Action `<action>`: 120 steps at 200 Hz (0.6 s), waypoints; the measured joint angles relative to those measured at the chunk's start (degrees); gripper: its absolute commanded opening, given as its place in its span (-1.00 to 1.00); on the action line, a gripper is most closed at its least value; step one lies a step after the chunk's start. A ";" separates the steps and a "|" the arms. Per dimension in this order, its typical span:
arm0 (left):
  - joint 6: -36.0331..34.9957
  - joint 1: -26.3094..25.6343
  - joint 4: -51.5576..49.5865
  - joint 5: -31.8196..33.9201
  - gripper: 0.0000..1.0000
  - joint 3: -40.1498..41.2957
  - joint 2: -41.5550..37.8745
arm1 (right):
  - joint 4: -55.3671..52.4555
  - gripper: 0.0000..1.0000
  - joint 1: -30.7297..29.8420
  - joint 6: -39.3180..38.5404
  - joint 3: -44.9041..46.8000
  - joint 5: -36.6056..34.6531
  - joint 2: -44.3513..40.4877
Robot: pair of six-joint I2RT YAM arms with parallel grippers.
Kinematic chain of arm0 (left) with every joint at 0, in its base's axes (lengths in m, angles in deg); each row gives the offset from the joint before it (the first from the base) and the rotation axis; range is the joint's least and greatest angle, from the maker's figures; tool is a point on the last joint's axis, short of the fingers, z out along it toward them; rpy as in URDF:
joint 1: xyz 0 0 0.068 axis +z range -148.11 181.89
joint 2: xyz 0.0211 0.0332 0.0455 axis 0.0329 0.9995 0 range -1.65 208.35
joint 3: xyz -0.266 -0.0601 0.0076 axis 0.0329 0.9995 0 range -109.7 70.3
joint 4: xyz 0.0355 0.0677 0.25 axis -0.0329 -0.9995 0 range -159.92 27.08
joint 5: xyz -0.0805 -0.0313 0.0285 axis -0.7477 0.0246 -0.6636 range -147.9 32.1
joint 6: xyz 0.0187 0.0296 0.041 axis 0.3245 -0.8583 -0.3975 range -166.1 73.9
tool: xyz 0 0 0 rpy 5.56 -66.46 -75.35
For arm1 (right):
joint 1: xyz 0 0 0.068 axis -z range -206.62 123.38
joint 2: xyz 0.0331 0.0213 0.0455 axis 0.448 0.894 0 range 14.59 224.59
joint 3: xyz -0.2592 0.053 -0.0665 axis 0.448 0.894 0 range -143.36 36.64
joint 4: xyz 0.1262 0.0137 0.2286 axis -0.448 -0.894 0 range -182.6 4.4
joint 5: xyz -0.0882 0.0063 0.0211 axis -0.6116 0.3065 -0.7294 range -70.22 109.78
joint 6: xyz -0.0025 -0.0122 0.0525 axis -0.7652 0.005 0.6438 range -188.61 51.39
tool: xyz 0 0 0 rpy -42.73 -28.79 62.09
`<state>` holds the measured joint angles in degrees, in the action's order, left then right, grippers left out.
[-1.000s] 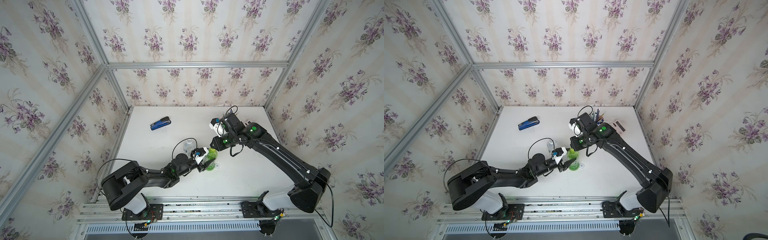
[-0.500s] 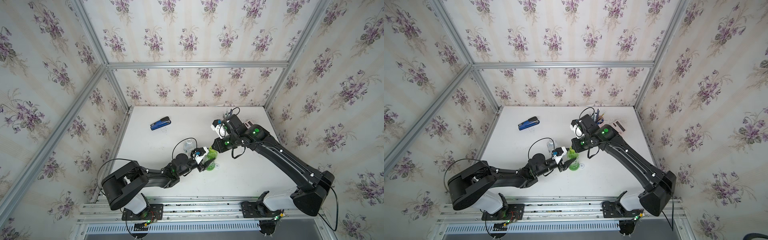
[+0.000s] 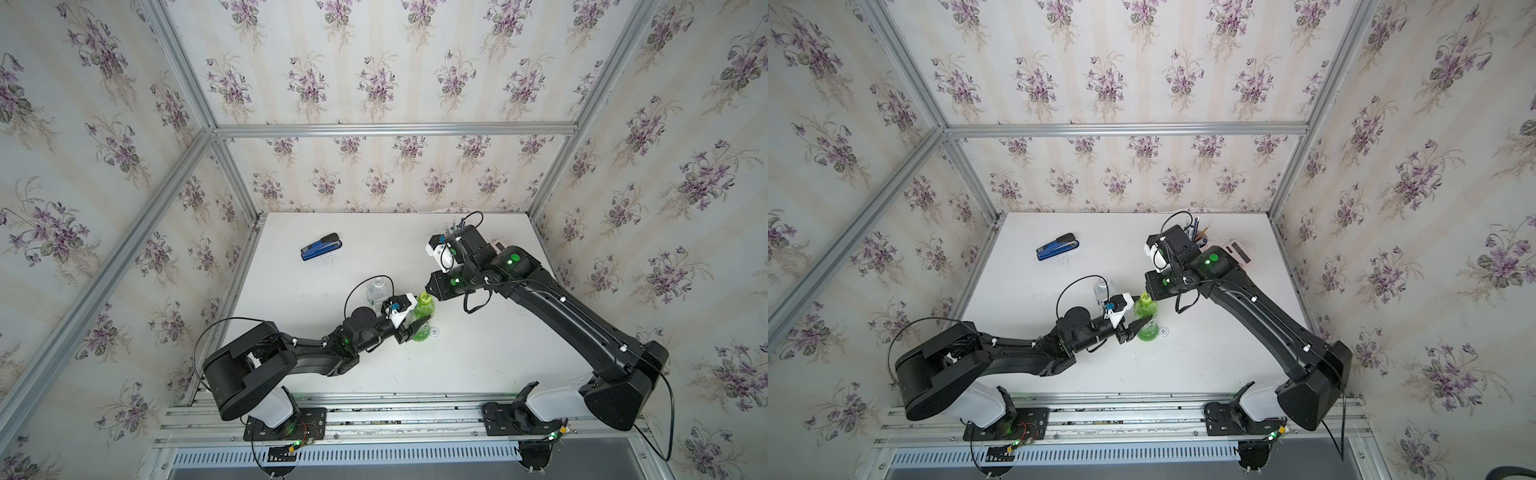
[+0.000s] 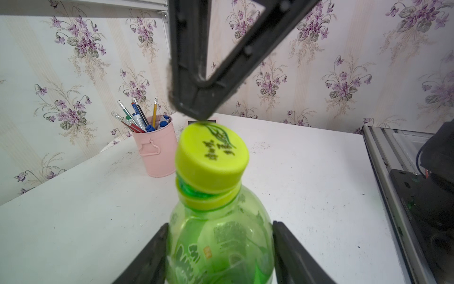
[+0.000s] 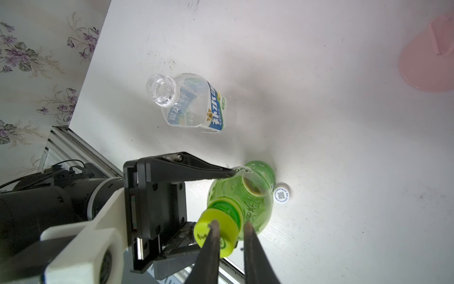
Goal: Screw on the bottle caps
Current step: Screw the bottle cap onto the plastic bottle.
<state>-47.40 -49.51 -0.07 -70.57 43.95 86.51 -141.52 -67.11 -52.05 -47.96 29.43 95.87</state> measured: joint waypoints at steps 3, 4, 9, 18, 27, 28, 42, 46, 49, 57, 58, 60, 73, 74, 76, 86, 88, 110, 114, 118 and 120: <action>-0.02 0.00 0.00 -0.02 0.28 0.00 0.00 | -0.02 -0.60 0.00 0.00 -0.07 0.02 0.13; -0.02 0.00 0.00 -0.02 0.28 0.00 0.00 | -0.02 -0.60 0.00 0.00 -0.09 0.02 0.17; -0.02 0.00 0.00 -0.04 0.29 0.00 0.00 | -0.04 -0.60 0.00 0.04 -0.13 0.00 0.33; -0.02 0.00 0.00 -0.07 0.29 0.00 0.00 | -0.09 -0.60 0.00 0.04 -0.13 0.02 0.57; -0.04 -0.02 -0.02 -0.09 0.28 0.00 0.00 | -0.15 -0.60 0.00 0.04 -0.11 0.02 0.66; -0.04 -0.02 -0.02 -0.09 0.28 0.00 0.00 | -0.15 -0.60 0.00 0.04 -0.11 0.02 0.66; -0.07 -0.02 -0.02 -0.17 0.28 0.00 0.00 | -0.33 -0.59 0.00 0.04 -0.15 -0.02 0.68; -0.09 -0.02 -0.02 -0.17 0.28 0.00 0.00 | -0.52 -0.59 0.00 0.02 -0.26 -0.11 0.68; -0.09 -0.02 -0.02 -0.17 0.28 0.00 0.00 | -0.76 -0.58 0.00 0.02 -0.44 -0.33 0.68; -0.09 -0.02 -0.02 -0.20 0.28 0.00 0.02 | -1.29 -0.57 0.00 0.00 -1.11 -1.42 0.66; -0.09 -0.02 -0.02 -0.20 0.28 -0.02 0.02 | -1.38 -0.57 0.00 0.00 -1.31 -1.57 0.66; -0.09 -0.02 -0.02 -0.20 0.29 -0.02 0.02 | -1.42 -0.57 0.00 0.00 -1.51 -1.77 0.63; -0.09 -0.02 0.09 -0.20 0.28 -0.04 0.11 | -1.49 -0.56 0.02 -0.07 -3.34 -3.41 0.39; -0.09 -0.02 0.09 -0.20 0.28 -0.04 0.11 | -1.49 -0.57 0.02 -0.07 -3.45 -3.48 0.39; -0.09 -0.02 0.09 -0.20 0.28 -0.04 0.13 | -1.51 -0.57 0.02 -0.09 -3.67 -3.65 0.37; -0.09 -0.02 0.07 -0.20 0.28 -0.09 0.13 | -1.84 -0.56 0.02 -0.33 -4.83 -4.42 0.35; -0.09 -0.02 0.04 -0.20 0.28 -0.09 0.13 | -1.88 -0.56 0.02 -0.37 -4.92 -4.46 0.35; -0.07 -0.02 -0.07 -0.20 0.29 -0.20 0.13 | -2.80 -0.56 0.00 -1.40 -4.81 -4.44 0.37; -0.07 -0.02 -0.09 -0.20 0.29 -0.22 0.15 | -3.04 -0.56 0.00 -1.55 -4.61 -4.44 0.37; -0.07 -0.02 -0.07 -0.20 0.28 -0.22 0.20 | -3.15 -0.56 0.00 -1.53 -4.39 -4.39 0.37; -0.07 -0.02 -0.04 -0.20 0.29 -0.22 0.22 | -3.23 -0.56 0.00 -1.55 -4.28 -4.28 0.37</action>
<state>-47.47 -49.53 -0.11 -70.77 43.73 86.73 -144.76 -67.11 -53.61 -52.24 25.14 96.24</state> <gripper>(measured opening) 0.644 0.221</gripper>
